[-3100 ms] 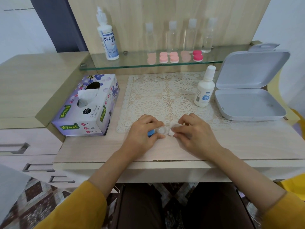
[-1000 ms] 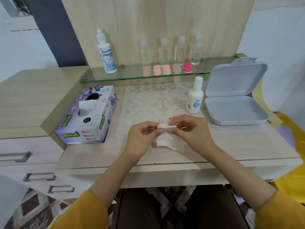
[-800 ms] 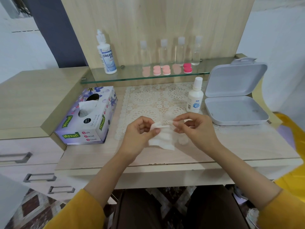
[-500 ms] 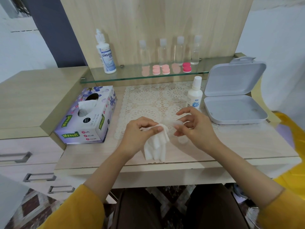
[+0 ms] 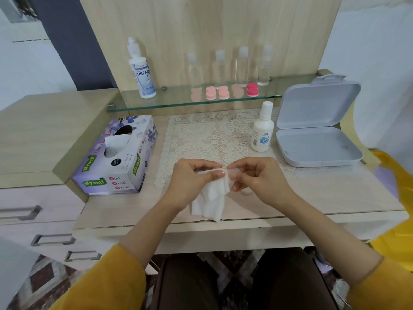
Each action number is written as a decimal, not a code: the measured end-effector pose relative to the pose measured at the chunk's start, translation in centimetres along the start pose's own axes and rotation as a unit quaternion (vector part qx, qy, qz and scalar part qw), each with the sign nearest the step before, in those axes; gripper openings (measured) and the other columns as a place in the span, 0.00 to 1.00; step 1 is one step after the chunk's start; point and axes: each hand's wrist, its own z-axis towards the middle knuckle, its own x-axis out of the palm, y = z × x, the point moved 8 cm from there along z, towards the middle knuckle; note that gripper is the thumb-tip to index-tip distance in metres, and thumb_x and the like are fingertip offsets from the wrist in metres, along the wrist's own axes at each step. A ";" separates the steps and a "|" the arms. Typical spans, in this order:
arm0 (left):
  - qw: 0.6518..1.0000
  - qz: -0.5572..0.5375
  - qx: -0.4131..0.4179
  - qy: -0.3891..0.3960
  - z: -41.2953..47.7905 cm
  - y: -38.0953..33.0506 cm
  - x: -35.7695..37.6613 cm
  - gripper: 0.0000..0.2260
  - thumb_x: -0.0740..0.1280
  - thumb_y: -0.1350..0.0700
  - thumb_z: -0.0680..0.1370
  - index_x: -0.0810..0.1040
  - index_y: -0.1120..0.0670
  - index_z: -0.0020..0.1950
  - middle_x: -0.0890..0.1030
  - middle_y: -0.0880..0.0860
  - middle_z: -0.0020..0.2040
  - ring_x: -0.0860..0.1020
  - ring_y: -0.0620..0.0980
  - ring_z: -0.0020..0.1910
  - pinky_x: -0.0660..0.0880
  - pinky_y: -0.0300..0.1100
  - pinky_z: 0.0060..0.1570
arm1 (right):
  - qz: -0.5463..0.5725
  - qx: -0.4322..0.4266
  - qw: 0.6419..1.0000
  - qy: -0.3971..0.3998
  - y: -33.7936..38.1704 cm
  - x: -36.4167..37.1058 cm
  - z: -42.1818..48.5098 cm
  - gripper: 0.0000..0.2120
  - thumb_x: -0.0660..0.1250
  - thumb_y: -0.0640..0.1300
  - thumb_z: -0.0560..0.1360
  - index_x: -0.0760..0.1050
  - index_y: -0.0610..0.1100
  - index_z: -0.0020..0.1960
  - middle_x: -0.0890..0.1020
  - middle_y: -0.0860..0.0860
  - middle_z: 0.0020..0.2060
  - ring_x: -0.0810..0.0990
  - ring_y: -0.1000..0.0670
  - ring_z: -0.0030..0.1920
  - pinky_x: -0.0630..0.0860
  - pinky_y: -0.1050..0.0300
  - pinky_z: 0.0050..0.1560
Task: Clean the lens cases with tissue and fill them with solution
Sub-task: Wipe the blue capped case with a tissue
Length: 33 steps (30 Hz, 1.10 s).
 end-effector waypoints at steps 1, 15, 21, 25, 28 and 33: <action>1.000 -0.004 0.000 0.008 0.0 -0.1 0.0 0.07 0.73 0.63 0.69 0.83 0.50 0.41 0.84 0.48 0.43 0.81 0.43 0.44 0.75 0.36 0.49 | -0.002 0.000 1.000 -0.005 0.0 -0.1 0.1 0.07 0.69 0.31 0.70 0.80 0.42 0.41 0.81 0.46 0.30 0.80 0.49 0.27 0.77 0.58 0.29; 1.000 0.000 -0.001 0.023 -0.5 -0.1 0.0 0.10 0.73 0.63 0.69 0.82 0.48 0.43 0.83 0.43 0.43 0.80 0.36 0.42 0.74 0.28 0.43 | 0.006 0.006 1.000 -0.012 -0.3 0.0 0.1 0.08 0.69 0.30 0.70 0.80 0.42 0.41 0.81 0.42 0.32 0.80 0.47 0.28 0.79 0.45 0.37; 1.000 0.002 0.011 -0.018 -0.3 0.0 -0.2 0.06 0.73 0.60 0.69 0.83 0.48 0.39 0.83 0.45 0.40 0.80 0.40 0.42 0.74 0.30 0.43 | 0.014 -0.004 1.000 -0.004 0.0 0.3 0.1 0.09 0.68 0.29 0.70 0.80 0.42 0.41 0.81 0.46 0.29 0.79 0.50 0.26 0.77 0.62 0.30; 1.000 -0.008 0.011 0.024 -0.5 0.0 0.1 0.09 0.70 0.63 0.72 0.82 0.49 0.44 0.82 0.44 0.44 0.80 0.37 0.44 0.73 0.28 0.44 | 0.012 0.000 1.000 -0.009 -0.3 -0.1 0.1 0.08 0.68 0.30 0.70 0.80 0.42 0.41 0.81 0.45 0.30 0.79 0.49 0.27 0.76 0.62 0.30; 0.999 -0.020 -0.001 0.030 -0.7 0.5 0.3 0.12 0.73 0.65 0.68 0.82 0.48 0.44 0.83 0.45 0.44 0.80 0.38 0.43 0.74 0.30 0.42 | 0.012 0.001 1.000 -0.007 -0.3 -0.1 0.1 0.09 0.68 0.30 0.71 0.79 0.42 0.41 0.81 0.46 0.29 0.79 0.50 0.26 0.76 0.63 0.29; 1.000 0.007 0.014 -0.021 -0.5 0.3 -0.1 0.11 0.76 0.61 0.65 0.82 0.48 0.43 0.82 0.46 0.40 0.79 0.39 0.41 0.75 0.31 0.42 | 0.001 -0.011 1.000 -0.004 -0.1 0.2 0.2 0.11 0.68 0.30 0.71 0.79 0.45 0.42 0.82 0.41 0.35 0.81 0.44 0.31 0.80 0.58 0.34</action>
